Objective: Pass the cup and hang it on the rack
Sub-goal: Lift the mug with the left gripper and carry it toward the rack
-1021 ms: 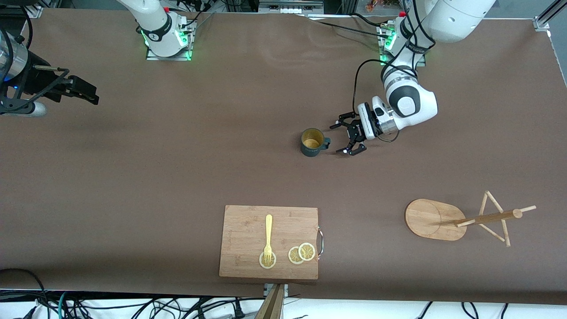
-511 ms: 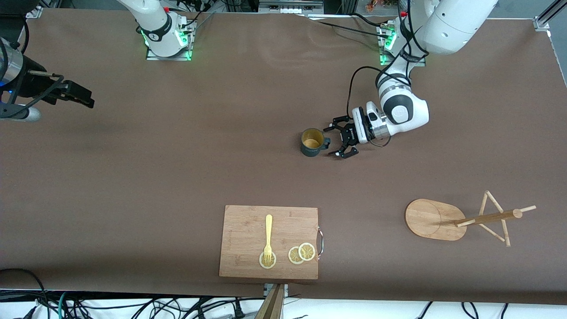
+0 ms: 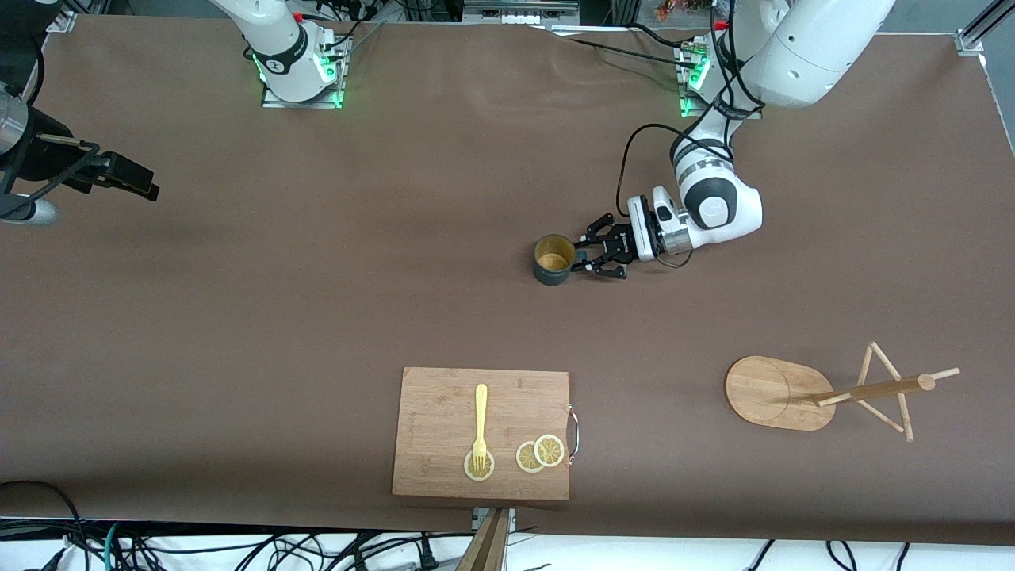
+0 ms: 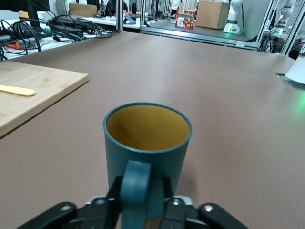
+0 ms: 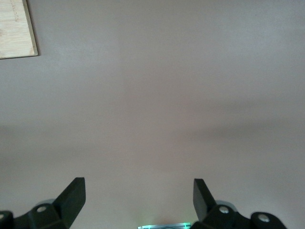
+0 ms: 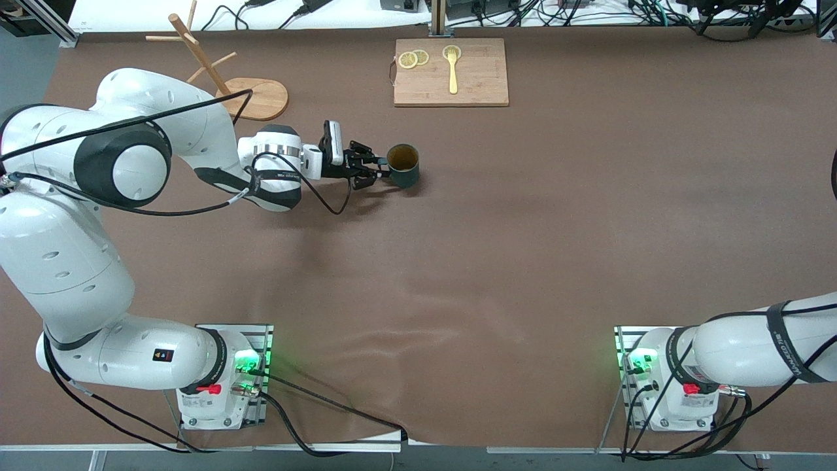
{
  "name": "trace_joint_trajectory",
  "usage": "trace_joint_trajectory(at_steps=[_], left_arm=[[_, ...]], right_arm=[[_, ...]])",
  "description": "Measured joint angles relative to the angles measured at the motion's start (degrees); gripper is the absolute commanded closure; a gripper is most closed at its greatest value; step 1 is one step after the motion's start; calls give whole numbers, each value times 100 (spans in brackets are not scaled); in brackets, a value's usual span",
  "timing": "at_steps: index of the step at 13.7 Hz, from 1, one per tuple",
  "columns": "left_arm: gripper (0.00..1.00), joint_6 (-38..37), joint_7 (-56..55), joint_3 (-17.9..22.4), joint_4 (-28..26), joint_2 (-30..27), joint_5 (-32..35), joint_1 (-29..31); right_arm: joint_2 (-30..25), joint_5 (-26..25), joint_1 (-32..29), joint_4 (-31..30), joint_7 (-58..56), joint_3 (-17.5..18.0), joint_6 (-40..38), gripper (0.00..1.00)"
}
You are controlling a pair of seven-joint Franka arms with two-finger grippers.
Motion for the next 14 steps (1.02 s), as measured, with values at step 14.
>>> trace_joint_trajectory(at_steps=[14], left_arm=[[100,-1194,-2634,53,-319,-1495,1637,1938]], right_arm=[[61,0,0,14,0,11,111,0]])
